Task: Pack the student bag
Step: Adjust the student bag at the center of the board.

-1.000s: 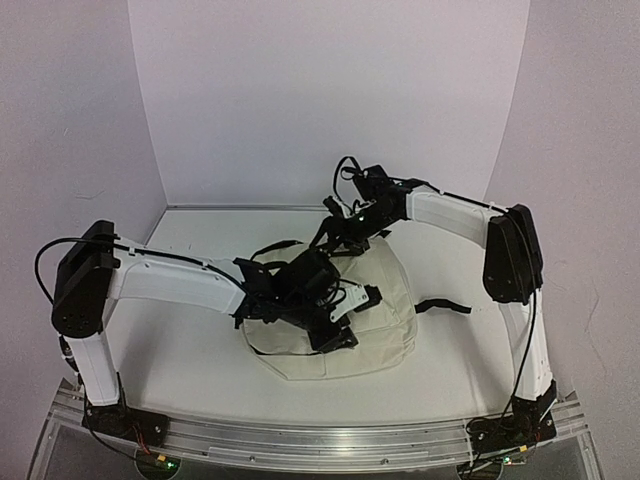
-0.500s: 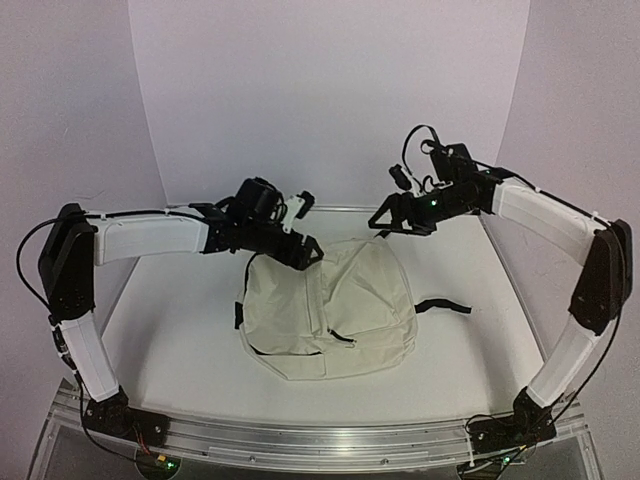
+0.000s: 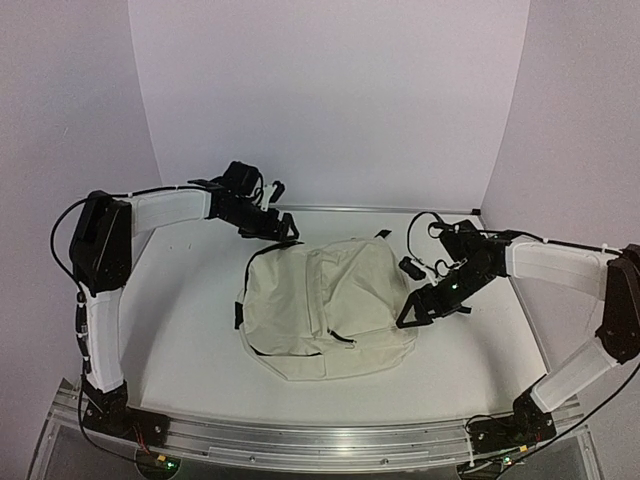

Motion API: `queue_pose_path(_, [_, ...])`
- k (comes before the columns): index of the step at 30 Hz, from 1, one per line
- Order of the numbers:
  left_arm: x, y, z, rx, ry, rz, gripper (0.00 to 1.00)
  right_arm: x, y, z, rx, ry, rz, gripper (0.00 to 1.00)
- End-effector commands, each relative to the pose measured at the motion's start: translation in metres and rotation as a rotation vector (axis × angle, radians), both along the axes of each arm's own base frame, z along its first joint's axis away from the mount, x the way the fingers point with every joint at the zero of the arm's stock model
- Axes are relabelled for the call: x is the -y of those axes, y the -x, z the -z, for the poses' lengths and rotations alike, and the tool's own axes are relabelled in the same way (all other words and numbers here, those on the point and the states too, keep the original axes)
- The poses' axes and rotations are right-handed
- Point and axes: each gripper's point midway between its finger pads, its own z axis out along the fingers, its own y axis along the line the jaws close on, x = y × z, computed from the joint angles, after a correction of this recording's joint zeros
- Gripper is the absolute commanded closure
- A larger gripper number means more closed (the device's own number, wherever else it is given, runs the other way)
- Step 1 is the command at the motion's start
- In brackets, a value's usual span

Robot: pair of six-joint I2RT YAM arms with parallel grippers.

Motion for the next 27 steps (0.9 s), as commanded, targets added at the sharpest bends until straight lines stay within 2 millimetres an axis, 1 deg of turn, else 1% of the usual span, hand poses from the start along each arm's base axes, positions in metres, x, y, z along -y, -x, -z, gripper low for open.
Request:
queue_pose_path(1, [0.007, 0.011, 0.019, -0.083, 0.015, 0.084, 0.14, 0.005, -0.018, 0.016, 0.047, 0.087, -0.031, 0.19])
queue_pose_path(3, [0.007, 0.020, 0.030, -0.113, 0.022, 0.098, 0.23, 0.002, -0.031, 0.020, 0.049, 0.106, -0.029, 0.22])
queue_pose_path(4, [0.004, 0.025, 0.035, -0.125, 0.023, 0.099, 0.29, 0.000, -0.039, 0.022, 0.058, 0.121, -0.027, 0.25])
queue_pose_path(5, [0.002, 0.031, 0.038, -0.133, 0.025, 0.096, 0.36, 0.001, -0.050, 0.028, 0.067, 0.153, -0.024, 0.27])
queue_pose_path(8, [-0.007, 0.051, 0.045, -0.162, 0.045, 0.076, 0.59, 0.005, -0.088, 0.036, 0.135, 0.257, -0.002, 0.37])
queue_pose_path(9, [-0.011, 0.059, 0.044, -0.166, 0.058, 0.065, 0.66, 0.003, -0.103, 0.035, 0.161, 0.275, 0.004, 0.39])
queue_pose_path(11, [-0.013, 0.075, 0.039, -0.173, 0.095, 0.053, 0.75, -0.007, -0.134, 0.028, 0.210, 0.278, 0.020, 0.41])
queue_pose_path(12, [-0.013, 0.084, 0.037, -0.173, 0.109, 0.056, 0.77, -0.014, -0.148, 0.023, 0.230, 0.270, 0.026, 0.42])
queue_pose_path(14, [-0.009, 0.106, 0.034, -0.170, 0.120, 0.062, 0.78, -0.030, -0.184, 0.010, 0.290, 0.246, 0.043, 0.42])
queue_pose_path(17, [0.004, 0.131, 0.034, -0.178, 0.137, 0.061, 0.78, -0.056, -0.232, -0.008, 0.356, 0.190, 0.080, 0.41])
queue_pose_path(18, [0.009, 0.138, 0.036, -0.178, 0.132, 0.062, 0.78, -0.063, -0.243, -0.013, 0.367, 0.168, 0.098, 0.41])
queue_pose_path(20, [0.017, 0.148, 0.038, -0.183, 0.132, 0.040, 0.76, -0.080, -0.262, -0.031, 0.386, 0.098, 0.115, 0.39])
queue_pose_path(21, [0.019, 0.151, 0.036, -0.193, 0.158, 0.020, 0.73, -0.088, -0.267, -0.041, 0.388, 0.060, 0.116, 0.38])
queue_pose_path(22, [0.019, 0.151, 0.035, -0.205, 0.184, -0.012, 0.71, -0.092, -0.269, -0.049, 0.393, 0.036, 0.121, 0.36])
queue_pose_path(24, [0.015, 0.151, 0.025, -0.196, 0.254, -0.073, 0.65, -0.095, -0.267, -0.063, 0.407, 0.009, 0.112, 0.33])
queue_pose_path(27, [0.008, 0.149, -0.006, -0.126, 0.347, -0.124, 0.51, -0.082, -0.261, -0.083, 0.426, 0.008, 0.135, 0.25])
